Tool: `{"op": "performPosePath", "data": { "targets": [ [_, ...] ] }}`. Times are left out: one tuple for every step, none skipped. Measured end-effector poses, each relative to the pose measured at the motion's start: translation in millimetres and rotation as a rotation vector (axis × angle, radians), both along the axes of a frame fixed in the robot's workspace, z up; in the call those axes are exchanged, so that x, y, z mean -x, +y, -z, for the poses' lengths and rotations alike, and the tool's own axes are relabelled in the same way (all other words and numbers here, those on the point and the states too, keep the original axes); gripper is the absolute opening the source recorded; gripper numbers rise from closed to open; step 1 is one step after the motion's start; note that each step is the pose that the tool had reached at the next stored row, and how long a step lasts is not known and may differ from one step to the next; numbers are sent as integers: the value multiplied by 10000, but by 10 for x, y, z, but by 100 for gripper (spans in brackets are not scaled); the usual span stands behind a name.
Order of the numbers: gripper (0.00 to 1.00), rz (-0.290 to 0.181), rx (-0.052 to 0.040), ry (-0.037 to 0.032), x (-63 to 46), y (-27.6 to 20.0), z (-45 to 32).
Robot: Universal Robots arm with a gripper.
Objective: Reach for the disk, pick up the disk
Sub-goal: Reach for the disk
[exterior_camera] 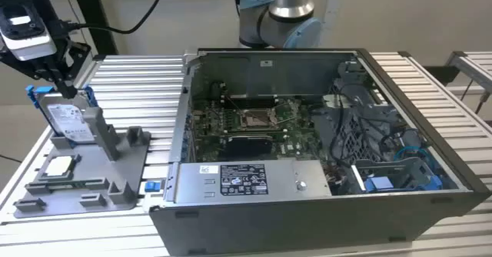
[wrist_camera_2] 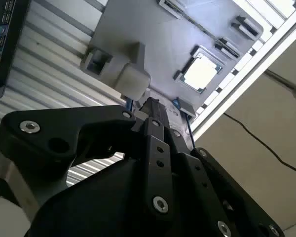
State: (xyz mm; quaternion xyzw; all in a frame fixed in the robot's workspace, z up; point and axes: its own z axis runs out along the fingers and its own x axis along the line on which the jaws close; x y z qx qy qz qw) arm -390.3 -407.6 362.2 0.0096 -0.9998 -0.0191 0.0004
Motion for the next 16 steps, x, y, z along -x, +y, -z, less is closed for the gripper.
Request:
{"op": "performPosePath", "data": {
  "targets": [
    [0,0,0,0,0,0,0],
    [0,0,0,0,0,0,0],
    [0,0,0,0,0,0,0],
    [0,0,0,0,0,0,0],
    [0,0,0,0,0,0,0],
    [0,0,0,0,0,0,0],
    [0,0,0,0,0,0,0],
    [0,0,0,0,0,0,0],
    [0,0,0,0,0,0,0],
    [0,0,0,0,0,0,0],
    [0,0,0,0,0,0,0],
    [0,0,0,0,0,0,0],
    [0,0,0,1,0,4,0],
    [0,2,1,1,1,12,0],
    [0,1,1,1,2,26,-1],
    [0,0,0,1,3,49,0]
  ]
}}
